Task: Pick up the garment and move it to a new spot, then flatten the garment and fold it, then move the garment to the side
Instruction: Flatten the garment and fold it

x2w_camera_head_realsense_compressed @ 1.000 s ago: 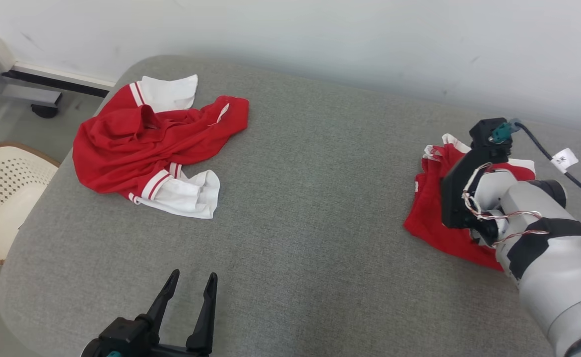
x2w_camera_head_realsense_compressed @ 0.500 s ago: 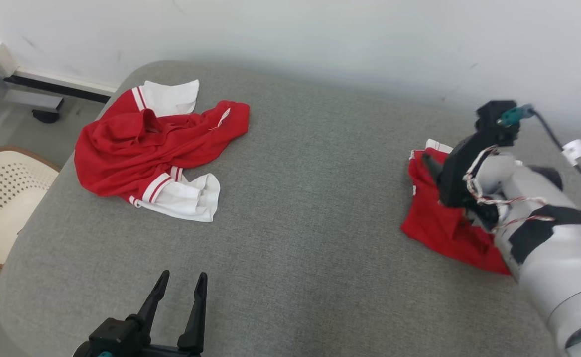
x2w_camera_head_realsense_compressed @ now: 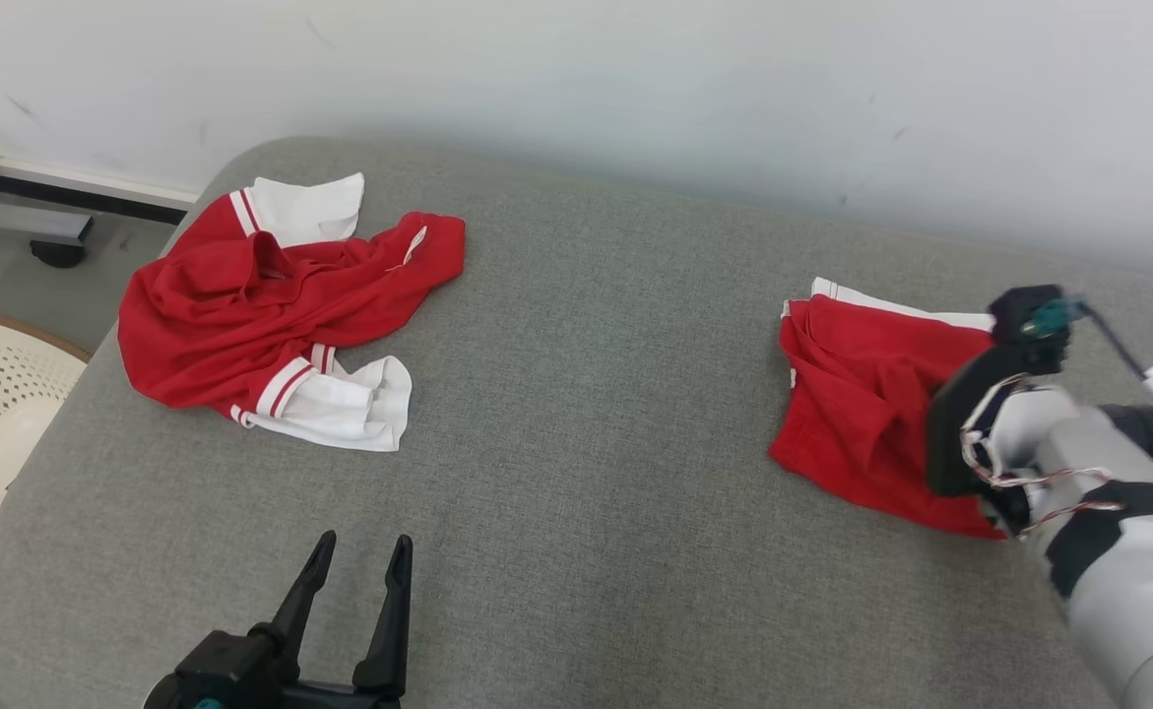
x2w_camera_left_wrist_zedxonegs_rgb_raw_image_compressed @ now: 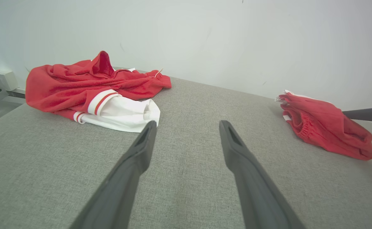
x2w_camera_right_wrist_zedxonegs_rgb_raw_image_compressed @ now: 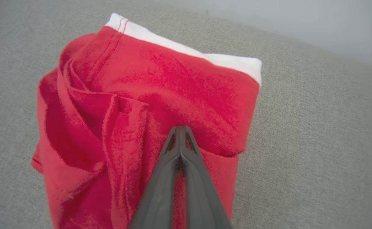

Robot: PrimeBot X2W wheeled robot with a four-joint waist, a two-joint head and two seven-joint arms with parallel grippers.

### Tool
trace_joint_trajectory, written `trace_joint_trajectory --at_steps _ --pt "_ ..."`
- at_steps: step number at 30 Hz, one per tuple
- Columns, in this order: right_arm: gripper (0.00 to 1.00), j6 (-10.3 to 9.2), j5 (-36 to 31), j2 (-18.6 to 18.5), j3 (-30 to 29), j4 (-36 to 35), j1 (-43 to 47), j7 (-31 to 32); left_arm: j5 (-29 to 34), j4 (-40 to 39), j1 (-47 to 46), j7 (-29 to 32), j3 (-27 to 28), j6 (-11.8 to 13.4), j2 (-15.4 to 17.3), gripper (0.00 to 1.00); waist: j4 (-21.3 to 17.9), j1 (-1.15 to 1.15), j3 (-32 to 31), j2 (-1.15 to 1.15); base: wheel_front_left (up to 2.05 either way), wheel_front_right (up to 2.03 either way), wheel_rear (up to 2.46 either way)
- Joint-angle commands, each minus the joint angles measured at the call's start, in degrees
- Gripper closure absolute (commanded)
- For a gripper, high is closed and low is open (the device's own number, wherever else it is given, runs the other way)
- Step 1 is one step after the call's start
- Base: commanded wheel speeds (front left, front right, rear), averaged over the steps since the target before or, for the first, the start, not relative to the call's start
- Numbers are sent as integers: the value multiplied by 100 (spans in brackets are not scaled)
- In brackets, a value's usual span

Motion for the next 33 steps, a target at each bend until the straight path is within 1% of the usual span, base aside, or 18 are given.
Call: trace_joint_trajectory --at_steps 1,7,8,19,23,26,30,31,32,33 --pt "100 -11 -109 112 122 -12 106 -18 40 -22 -16 -25 3 17 0 0 16 0 32 0 0 0 0" --pt "100 -12 -275 492 513 -185 286 72 94 -11 -59 -66 28 30 25 0 66 0 56 0 0 0 0" --pt "100 -12 -275 492 513 -185 286 72 94 -11 -59 -66 28 30 25 0 66 0 56 0 0 0 0" --pt "100 -12 -100 944 1175 -875 575 362 65 25 24 -91 57 48 33 0 138 0 -44 0 0 0 0" --pt "100 -12 63 1117 1429 -1204 661 443 43 19 51 -97 61 62 39 0 136 0 -62 0 0 0 0" --pt "100 -12 236 1115 1532 -1472 675 452 33 9 57 -99 57 78 51 0 136 0 -83 0 0 0 0" --pt "100 -12 391 937 1490 -1768 626 340 13 -3 131 -102 93 101 81 0 88 0 -143 0 0 0 0" --pt "31 -12 410 869 1459 -1835 615 295 7 -9 147 -104 100 115 82 0 71 0 -158 0 0 0 0" --pt "0 -12 445 798 1406 -1876 615 239 -7 -10 153 -104 111 131 85 0 46 0 -183 0 0 0 0" --pt "0 -12 466 647 1260 -1944 638 144 -28 -28 167 -102 139 151 101 0 -7 0 -226 0 0 0 0"
